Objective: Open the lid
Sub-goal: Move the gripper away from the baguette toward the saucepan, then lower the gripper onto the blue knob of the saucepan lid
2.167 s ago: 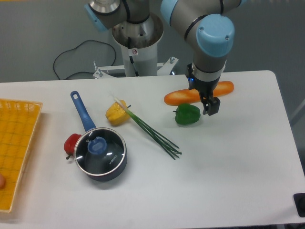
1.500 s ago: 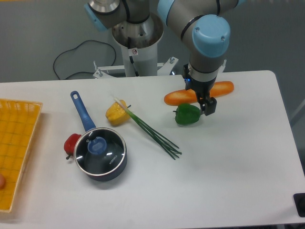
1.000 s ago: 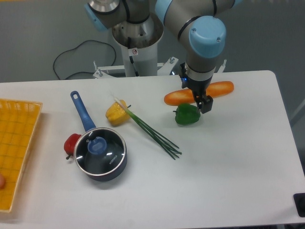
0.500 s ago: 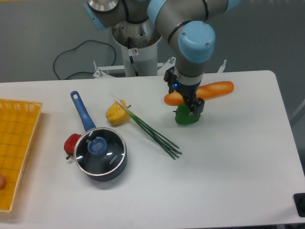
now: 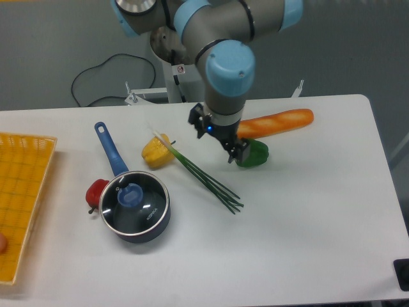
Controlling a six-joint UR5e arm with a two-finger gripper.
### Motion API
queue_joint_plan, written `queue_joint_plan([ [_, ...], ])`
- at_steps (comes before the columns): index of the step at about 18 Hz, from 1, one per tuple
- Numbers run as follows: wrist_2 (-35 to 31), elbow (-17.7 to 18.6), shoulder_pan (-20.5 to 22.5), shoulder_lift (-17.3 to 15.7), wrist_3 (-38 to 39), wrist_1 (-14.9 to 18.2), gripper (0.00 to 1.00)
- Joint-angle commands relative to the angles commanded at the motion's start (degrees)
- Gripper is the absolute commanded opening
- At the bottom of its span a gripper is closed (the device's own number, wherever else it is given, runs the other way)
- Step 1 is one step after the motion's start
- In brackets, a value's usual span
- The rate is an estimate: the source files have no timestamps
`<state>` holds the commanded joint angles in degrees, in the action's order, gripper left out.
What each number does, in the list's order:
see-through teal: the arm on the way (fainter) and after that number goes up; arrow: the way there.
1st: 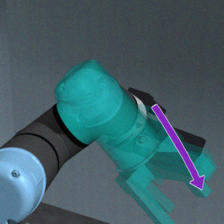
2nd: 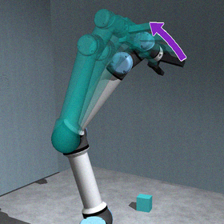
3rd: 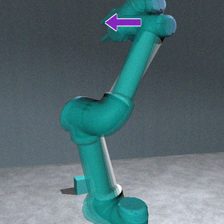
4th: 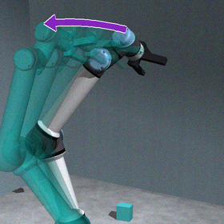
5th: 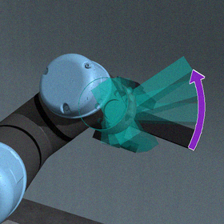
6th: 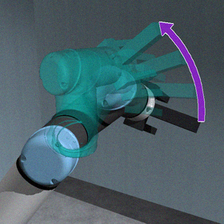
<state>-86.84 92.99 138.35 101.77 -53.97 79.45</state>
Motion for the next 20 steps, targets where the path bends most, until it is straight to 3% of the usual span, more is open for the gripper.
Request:
queue_joint_plan([
  [4, -0.1, 0.0, -3.7, 0.4, -0.2, -0.4, 1.0],
  [9, -1.0, 0.0, -8.0, 2.6, -0.6, -5.9, 1.0],
  [12, -2.7, -0.5, -10.2, 4.1, -1.0, -6.5, 1.0],
  [17, -2.6, -3.9, -12.5, 7.8, -10.5, -7.5, 1.0],
  [20, -2.5, -4.7, -13.5, 9.1, -10.8, -7.7, 1.0],
])
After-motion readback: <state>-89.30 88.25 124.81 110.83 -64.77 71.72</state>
